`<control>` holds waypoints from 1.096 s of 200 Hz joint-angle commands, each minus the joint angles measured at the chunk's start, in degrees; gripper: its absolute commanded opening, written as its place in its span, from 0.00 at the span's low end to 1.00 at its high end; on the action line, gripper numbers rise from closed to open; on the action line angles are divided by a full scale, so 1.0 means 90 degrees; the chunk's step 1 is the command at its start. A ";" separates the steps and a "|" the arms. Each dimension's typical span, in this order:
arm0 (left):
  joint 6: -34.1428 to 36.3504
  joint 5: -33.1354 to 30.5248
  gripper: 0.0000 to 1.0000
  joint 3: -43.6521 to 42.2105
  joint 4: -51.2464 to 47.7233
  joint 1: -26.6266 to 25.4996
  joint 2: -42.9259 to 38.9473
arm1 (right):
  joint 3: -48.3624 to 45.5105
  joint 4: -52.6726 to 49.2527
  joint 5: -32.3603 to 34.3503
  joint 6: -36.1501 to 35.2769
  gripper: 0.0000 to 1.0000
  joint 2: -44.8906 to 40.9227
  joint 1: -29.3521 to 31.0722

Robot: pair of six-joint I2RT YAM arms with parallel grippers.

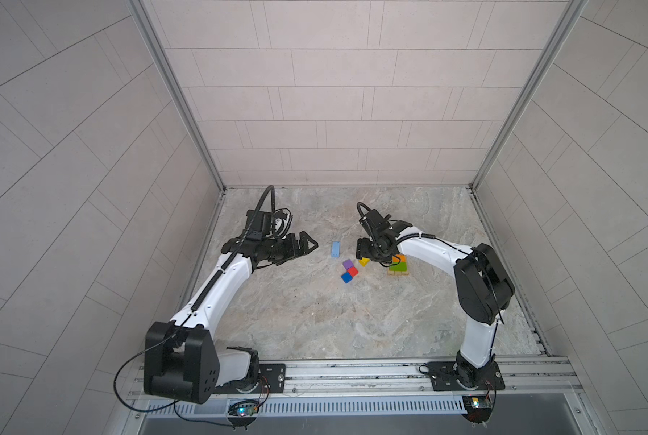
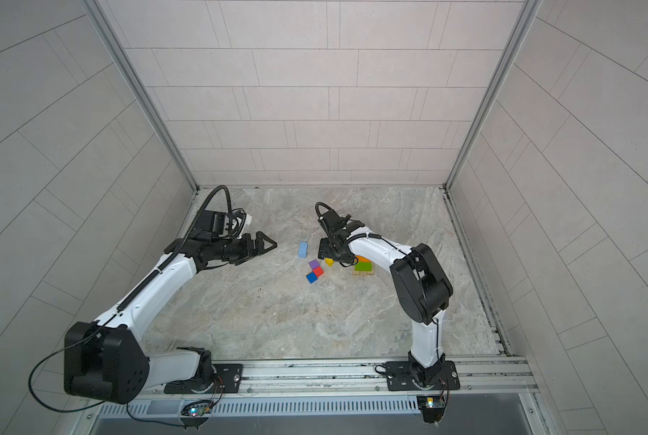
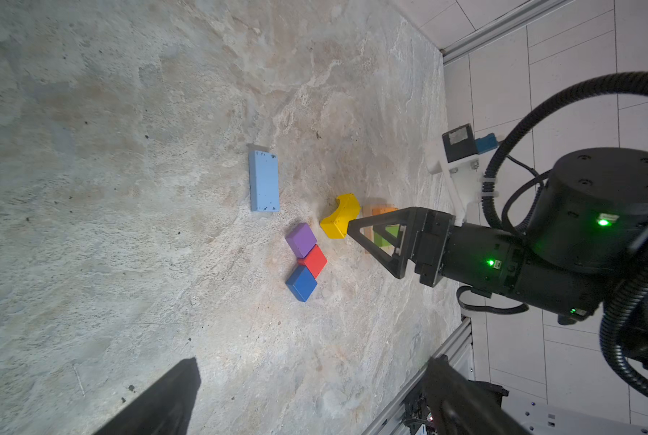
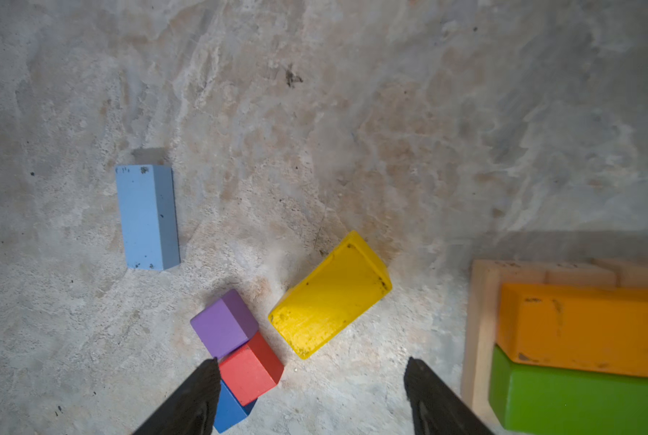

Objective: Build the wood block tower

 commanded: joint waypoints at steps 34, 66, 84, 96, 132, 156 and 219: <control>0.0054 0.0012 0.99 -0.0090 0.0080 0.0023 -0.0071 | 0.0380 0.0035 0.0019 0.0173 0.78 0.0519 0.0025; 0.0065 -0.0013 0.99 -0.0090 0.0070 0.0030 -0.0099 | 0.0632 -0.0001 -0.0055 0.0114 0.77 0.0781 -0.0025; 0.0065 -0.0004 0.99 -0.0090 0.0070 0.0024 -0.0075 | 0.0765 -0.0014 -0.0068 0.0077 0.75 0.0898 -0.0053; 0.0065 0.0001 0.99 -0.0080 0.0061 0.0029 -0.0066 | 0.0842 -0.0025 -0.0066 0.0057 0.74 0.0967 -0.0061; 0.0075 -0.0023 0.99 -0.0080 0.0052 0.0027 -0.0075 | 0.1043 -0.0275 0.0090 -0.0085 0.67 0.1077 -0.0055; 0.0070 -0.0004 0.99 -0.0070 0.0053 0.0030 -0.0056 | 0.1003 -0.0328 0.0137 -0.0166 0.62 0.1070 -0.0058; 0.0075 -0.0011 0.99 -0.0078 0.0055 0.0029 -0.0062 | 0.1171 -0.0621 0.0406 -0.0377 0.51 0.1207 0.0013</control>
